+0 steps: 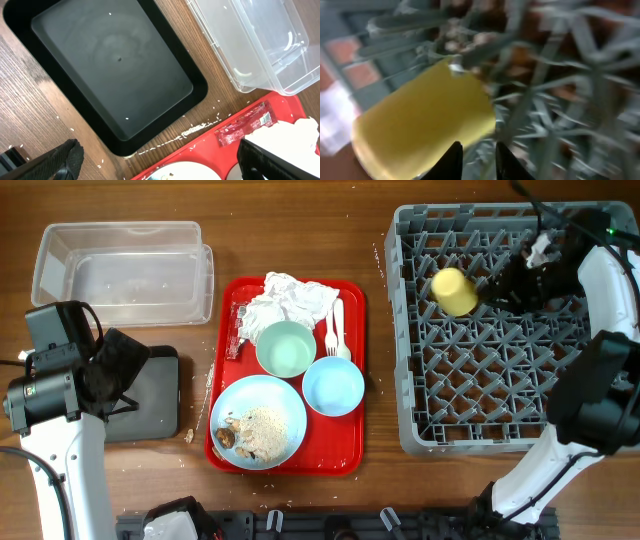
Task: Sort waste into correct bins and load items into the dishwasher rack
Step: 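Carry the yellow cup to the dish rack and release it, then reach the right gripper down and grasp the light-blue bowl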
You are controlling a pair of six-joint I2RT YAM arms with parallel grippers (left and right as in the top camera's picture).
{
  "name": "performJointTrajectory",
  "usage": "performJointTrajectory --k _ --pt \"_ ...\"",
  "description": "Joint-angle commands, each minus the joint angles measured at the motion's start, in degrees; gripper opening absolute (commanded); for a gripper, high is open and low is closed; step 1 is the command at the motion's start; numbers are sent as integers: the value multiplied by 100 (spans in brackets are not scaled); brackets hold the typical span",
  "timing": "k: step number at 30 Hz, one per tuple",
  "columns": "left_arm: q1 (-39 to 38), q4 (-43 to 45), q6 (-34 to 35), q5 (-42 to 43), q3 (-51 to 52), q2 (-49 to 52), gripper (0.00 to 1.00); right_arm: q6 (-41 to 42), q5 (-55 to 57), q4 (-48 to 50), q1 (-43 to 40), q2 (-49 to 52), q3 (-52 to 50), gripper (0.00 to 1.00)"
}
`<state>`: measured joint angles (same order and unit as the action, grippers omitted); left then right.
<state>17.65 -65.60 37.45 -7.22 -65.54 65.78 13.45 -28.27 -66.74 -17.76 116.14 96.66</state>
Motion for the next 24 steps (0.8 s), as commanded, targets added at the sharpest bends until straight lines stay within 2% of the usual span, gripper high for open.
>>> performJointTrajectory --k 1,7,15,17,22,24 --pt "37 2 72 9 -57 2 100 619 1067 -11 72 -885 -24 23" --pt "37 0 72 9 -57 2 100 457 1045 13 754 -1720 -24 23" --pt "37 2 72 9 -57 2 100 251 1047 151 2741 -1794 -68 29" --pt "37 0 72 9 -57 2 100 155 1054 175 3261 -1794 -68 38" --pt "37 2 72 9 -57 2 100 181 1285 212 4568 -1727 -70 78" --pt "37 2 72 9 -57 2 100 424 1593 385 5045 -1593 -70 100"
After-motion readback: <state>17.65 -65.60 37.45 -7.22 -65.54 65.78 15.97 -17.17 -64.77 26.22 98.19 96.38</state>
